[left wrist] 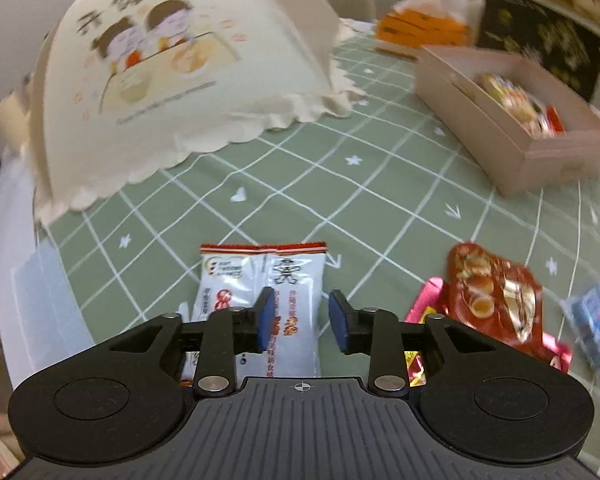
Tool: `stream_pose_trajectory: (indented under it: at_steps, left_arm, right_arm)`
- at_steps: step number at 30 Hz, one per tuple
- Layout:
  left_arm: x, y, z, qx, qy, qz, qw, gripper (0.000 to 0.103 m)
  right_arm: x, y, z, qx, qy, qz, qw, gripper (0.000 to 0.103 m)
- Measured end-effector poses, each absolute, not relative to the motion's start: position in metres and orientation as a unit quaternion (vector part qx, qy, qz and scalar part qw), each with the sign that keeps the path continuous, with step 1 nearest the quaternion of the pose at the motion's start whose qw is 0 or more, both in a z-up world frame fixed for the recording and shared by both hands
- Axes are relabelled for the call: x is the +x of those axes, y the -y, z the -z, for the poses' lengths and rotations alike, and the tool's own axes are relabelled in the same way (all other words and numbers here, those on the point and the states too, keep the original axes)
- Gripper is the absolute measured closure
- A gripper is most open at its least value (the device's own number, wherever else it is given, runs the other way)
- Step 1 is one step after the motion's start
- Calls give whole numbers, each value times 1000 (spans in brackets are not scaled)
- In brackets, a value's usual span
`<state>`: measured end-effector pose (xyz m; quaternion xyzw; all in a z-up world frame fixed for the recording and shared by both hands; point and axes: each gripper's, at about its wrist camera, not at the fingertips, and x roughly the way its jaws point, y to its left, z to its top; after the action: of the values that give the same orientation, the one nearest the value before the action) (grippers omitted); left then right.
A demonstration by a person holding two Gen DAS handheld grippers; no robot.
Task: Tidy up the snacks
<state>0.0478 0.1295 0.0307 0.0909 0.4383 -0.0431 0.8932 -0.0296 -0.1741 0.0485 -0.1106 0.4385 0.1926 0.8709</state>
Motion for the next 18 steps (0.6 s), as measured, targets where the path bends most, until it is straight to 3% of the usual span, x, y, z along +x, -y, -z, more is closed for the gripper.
stream_pose_trajectory:
  at_steps: [4, 5, 11, 15, 18]
  left_arm:
    - [49, -122, -26, 109, -445, 93, 884, 27]
    - [49, -124, -26, 105, -449, 103, 881, 25]
    - [49, -180, -47, -22, -417, 47, 907, 32]
    - [63, -233, -27, -162, -444, -4, 881, 32]
    - [63, -227, -21, -158, -453, 9, 877, 32]
  right_arm:
    - [-21, 165, -48, -93, -446, -195, 869, 43]
    - [-22, 163, -48, -92, -444, -197, 869, 43]
    - [-26, 150, -49, -104, -436, -212, 868, 43]
    - [-26, 145, -43, -94, -450, -217, 861, 43]
    - [-32, 141, -40, -95, -457, -226, 855, 43]
